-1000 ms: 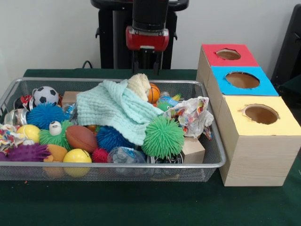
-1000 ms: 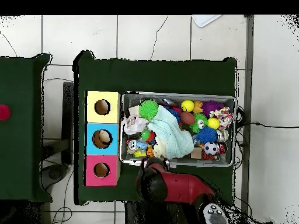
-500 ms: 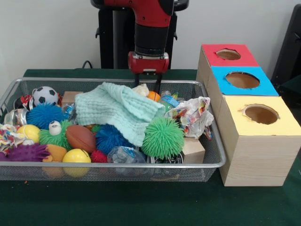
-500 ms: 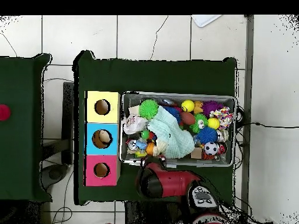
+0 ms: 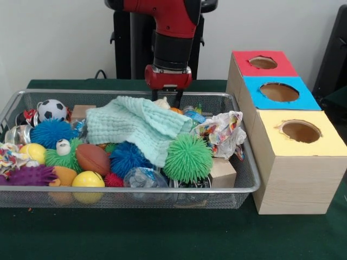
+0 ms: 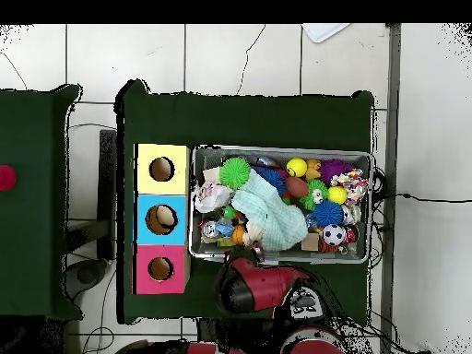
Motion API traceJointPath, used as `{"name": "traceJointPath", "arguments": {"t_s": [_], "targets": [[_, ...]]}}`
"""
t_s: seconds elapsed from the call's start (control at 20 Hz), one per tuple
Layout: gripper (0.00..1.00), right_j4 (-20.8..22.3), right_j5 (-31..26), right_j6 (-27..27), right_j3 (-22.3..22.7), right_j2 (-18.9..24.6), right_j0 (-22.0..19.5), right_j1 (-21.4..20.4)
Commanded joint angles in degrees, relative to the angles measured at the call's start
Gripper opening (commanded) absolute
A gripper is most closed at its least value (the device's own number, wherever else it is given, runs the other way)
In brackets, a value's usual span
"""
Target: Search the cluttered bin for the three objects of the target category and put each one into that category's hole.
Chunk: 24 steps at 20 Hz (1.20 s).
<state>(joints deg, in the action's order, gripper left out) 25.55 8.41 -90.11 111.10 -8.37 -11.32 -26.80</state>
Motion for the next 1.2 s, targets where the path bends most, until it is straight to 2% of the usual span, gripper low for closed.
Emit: {"name": "traceJointPath", "arguments": {"t_s": [0.05, 0.25, 0.5, 0.65, 1.2], "targets": [[1.0, 6.33, -0.63, 0.14, -12.06, -0.25, -2.56, 3.16], [1.0, 8.43, -3.84, 0.25, -11.49, 3.38, -5.93, 0.43], [1.0, 8.71, -11.11, 0.7, -7.88, 11.4, -12.38, -4.68], [1.0, 8.98, -13.49, 0.91, -7.01, 13.58, -13.62, -6.15], [1.0, 10.66, -13.76, -0.69, -4.83, 15.18, -13.62, -9.8]]}}
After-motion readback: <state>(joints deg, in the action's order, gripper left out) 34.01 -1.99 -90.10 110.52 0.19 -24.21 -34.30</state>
